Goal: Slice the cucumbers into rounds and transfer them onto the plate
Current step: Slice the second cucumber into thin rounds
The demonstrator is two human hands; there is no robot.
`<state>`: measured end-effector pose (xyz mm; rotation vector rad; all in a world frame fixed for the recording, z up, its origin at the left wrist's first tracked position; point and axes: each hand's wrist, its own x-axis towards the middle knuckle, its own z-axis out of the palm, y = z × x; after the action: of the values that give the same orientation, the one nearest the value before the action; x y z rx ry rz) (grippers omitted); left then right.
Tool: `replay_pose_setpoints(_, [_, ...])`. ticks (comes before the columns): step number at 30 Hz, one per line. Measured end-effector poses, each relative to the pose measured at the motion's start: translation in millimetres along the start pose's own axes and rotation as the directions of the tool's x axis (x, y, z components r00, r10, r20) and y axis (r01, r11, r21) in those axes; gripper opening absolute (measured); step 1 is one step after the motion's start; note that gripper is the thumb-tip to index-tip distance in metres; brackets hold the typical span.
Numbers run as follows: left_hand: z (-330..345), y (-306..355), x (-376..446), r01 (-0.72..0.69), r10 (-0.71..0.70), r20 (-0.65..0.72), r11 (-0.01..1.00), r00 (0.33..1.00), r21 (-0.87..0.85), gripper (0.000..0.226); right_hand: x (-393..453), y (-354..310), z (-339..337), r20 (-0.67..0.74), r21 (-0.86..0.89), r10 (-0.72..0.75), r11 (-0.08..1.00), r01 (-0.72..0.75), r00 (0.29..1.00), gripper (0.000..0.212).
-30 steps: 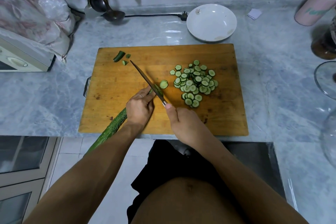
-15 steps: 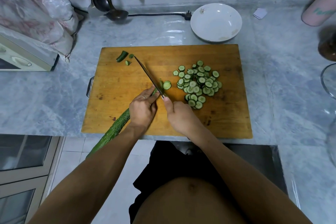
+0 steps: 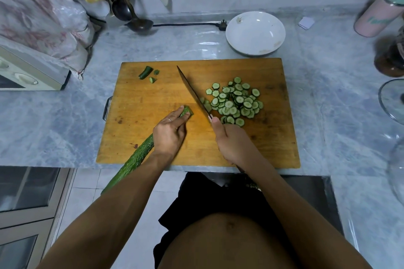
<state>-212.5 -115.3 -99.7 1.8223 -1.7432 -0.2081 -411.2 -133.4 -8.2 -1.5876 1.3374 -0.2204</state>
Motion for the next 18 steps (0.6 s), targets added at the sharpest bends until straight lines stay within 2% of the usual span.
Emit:
replay_pose_setpoints(11, [2.6,-1.9,0.5,0.025,-0.025,0.043,1.0,0.999,0.001,0.035,-26.1,-8.1,12.8,-0.011,-0.111,-0.075,0.991,0.073,0.997,0.06])
replay_pose_setpoints(18, [-5.6,6.4,1.5,0.04,-0.041,-0.022,0.998,0.999,-0.057,0.031,-34.1,-1.9,21.2,-0.012,-0.13,-0.052,0.99,0.05,0.999,0.055])
